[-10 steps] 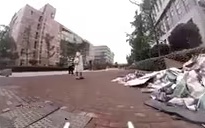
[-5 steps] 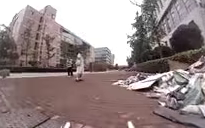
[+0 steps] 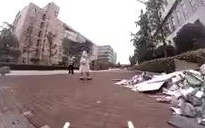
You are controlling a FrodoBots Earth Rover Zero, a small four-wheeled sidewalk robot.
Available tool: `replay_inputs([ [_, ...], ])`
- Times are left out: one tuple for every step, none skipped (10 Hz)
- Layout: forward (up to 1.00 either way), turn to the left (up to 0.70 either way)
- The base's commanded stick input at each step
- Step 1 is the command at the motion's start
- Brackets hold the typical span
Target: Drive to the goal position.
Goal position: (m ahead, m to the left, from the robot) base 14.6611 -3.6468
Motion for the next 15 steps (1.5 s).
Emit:
replay_inputs([
  [0.60,0.15],
  [0.60,0.15],
  [0.60,0.14],
  [0.60,0.00],
  [0.60,0.00],
  [0.60,0.00],
  [0.60,0.00],
  [0.60,0.00],
  [0.60,0.00],
  [0.60,0.00],
  [0.60,0.00],
  [0.60,0.00],
  [0.60,0.00],
  [0.60,0.00],
  [0.60,0.00],
])
